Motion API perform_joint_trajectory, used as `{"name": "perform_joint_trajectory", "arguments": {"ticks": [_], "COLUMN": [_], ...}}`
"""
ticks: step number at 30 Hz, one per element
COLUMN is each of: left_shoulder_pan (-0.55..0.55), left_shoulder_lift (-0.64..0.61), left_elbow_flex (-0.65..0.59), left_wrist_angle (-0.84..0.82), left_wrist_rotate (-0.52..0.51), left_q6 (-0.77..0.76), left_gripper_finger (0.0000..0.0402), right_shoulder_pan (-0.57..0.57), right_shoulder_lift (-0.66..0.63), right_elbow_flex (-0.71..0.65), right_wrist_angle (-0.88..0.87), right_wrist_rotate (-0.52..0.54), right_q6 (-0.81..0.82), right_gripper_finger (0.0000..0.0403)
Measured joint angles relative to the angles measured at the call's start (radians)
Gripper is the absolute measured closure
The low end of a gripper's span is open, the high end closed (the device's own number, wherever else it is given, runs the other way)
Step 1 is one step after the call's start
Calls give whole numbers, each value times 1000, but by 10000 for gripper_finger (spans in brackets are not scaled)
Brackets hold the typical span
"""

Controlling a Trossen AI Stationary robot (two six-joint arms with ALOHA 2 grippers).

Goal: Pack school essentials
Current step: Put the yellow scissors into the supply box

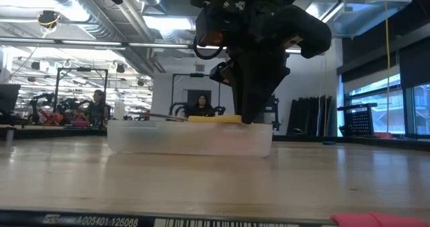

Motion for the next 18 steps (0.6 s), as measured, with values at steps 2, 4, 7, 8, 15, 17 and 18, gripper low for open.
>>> {"name": "perform_joint_trajectory", "arguments": {"ticks": [2, 4, 7, 8, 15, 17, 18], "left_shoulder_pan": [0, 0, 0, 0, 0, 0, 0], "left_shoulder_lift": [0, 0, 0, 0, 0, 0, 0], "left_elbow_flex": [0, 0, 0, 0, 0, 0, 0], "left_wrist_angle": [0, 0, 0, 0, 0, 0, 0], "left_wrist_rotate": [0, 0, 0, 0, 0, 0, 0], "left_q6": [0, 0, 0, 0, 0, 0, 0], "left_gripper_finger": [8, 8, 8, 8, 8, 8, 8], "right_shoulder_pan": [0, 0, 0, 0, 0, 0, 0], "right_shoulder_lift": [-1, -1, -2, -2, -2, -2, -3], "right_elbow_flex": [0, 0, 0, 0, 3, 16, 23], "right_wrist_angle": [0, 0, 0, 0, -8, -26, -30], "right_wrist_rotate": [0, 0, 0, 1, 4, 20, 30], "right_q6": [0, 1, 3, 3, 55, 56, 55], "right_gripper_finger": [359, 361, 353, 348, 319, 317, 316]}}
